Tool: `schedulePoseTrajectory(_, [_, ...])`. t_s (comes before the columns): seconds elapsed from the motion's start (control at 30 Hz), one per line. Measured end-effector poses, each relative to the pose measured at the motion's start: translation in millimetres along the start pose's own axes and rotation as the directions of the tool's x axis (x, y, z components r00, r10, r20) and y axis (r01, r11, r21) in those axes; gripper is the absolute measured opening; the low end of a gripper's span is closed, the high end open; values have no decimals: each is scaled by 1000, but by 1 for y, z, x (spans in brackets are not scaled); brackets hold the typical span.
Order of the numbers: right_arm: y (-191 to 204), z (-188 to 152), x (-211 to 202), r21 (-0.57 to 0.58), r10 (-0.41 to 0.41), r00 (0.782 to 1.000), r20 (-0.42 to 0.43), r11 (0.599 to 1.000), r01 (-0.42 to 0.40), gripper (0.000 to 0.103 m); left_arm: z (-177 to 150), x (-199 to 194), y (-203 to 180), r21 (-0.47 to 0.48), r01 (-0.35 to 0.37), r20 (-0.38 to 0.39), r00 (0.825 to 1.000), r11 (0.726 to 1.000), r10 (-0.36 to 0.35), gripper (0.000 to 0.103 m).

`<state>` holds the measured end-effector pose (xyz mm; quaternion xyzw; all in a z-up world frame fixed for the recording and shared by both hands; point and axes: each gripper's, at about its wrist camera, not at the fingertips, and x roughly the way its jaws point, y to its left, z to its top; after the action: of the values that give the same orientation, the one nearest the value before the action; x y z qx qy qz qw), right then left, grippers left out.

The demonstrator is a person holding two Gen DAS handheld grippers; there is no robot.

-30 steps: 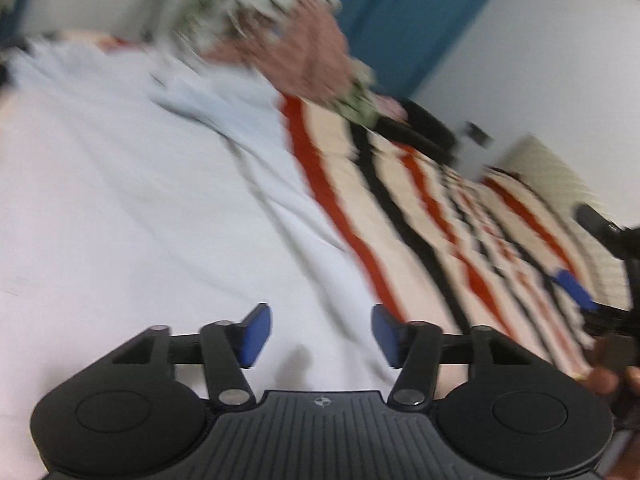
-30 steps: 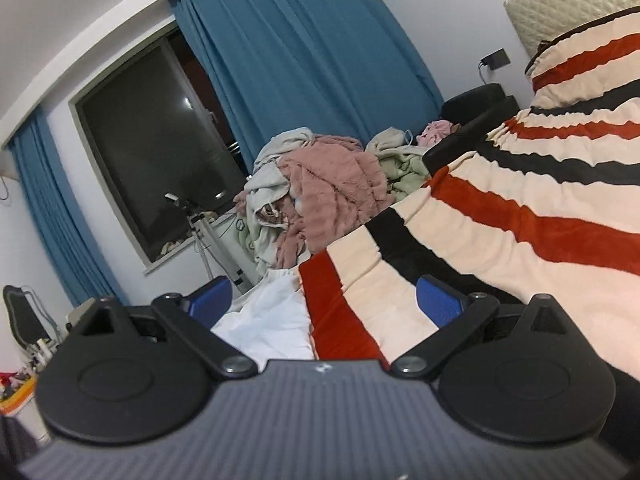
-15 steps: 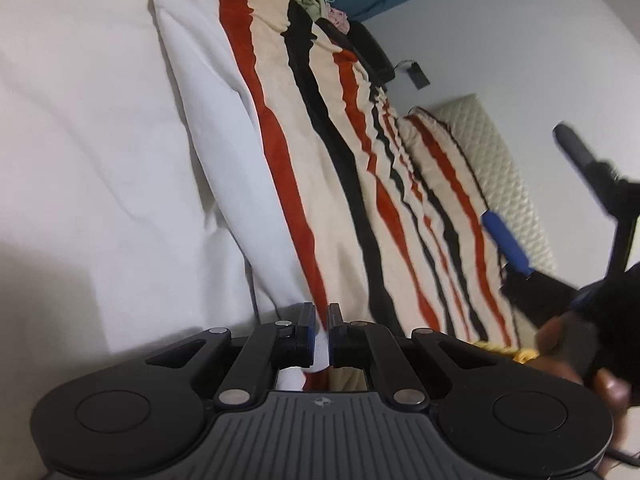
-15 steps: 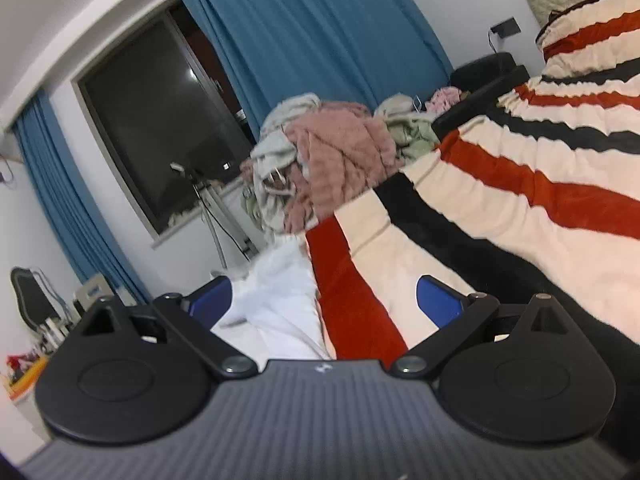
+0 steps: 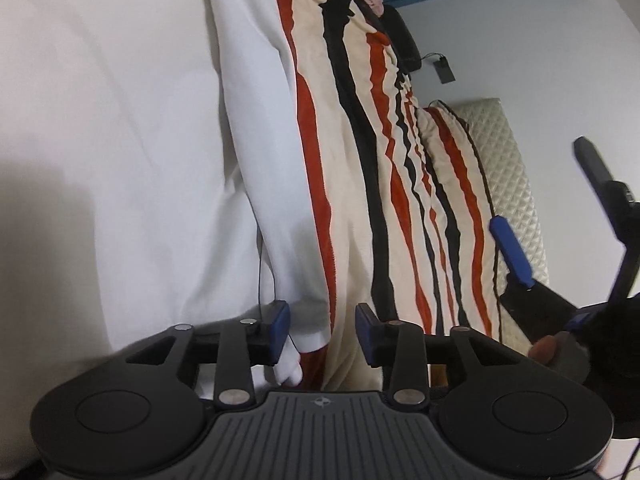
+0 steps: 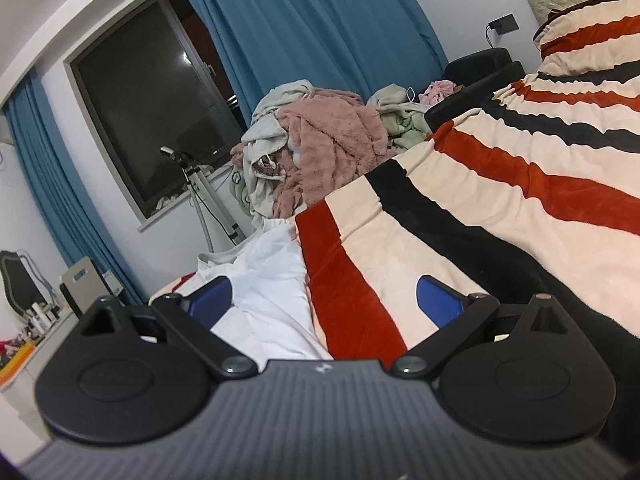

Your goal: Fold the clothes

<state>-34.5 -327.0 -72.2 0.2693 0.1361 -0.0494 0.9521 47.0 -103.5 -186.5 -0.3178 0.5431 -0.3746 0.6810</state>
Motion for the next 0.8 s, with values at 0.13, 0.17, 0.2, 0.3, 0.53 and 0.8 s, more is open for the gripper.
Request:
schedulePoseTrajectory(0.13, [-1, -1, 0, 13, -3, 1000, -9, 1000, 3, 100, -5, -3, 2, -26, -8, 3, 1000, 1000, 8, 41])
schedulePoseTrajectory(0.17, [-1, -1, 0, 17, -2, 1000, -12, 1000, 2, 100, -5, -3, 4, -38, -4, 6, 1000, 999, 4, 40])
schedulePoseTrajectory(0.2, [0, -1, 0, 19, 1, 1000, -15, 1000, 0, 100, -5, -3, 6, -49, 0, 9, 1000, 999, 0, 40])
schedulePoseTrajectory(0.3, [1, -4, 3, 24, 11, 999, -30, 1000, -10, 100, 1, 4, 11, -76, 15, 2, 1000, 997, -15, 40])
schedulePoseTrajectory(0.53, [5, -10, 12, 4, -10, 999, -50, 1000, 10, 100, 8, 24, 7, -52, -16, 6, 1000, 999, 16, 28])
schedulePoseTrajectory(0.8, [0, -9, 10, 28, -47, 999, -27, 998, 48, 100, -6, -3, -7, -20, -10, 64, 998, 1000, 11, 4])
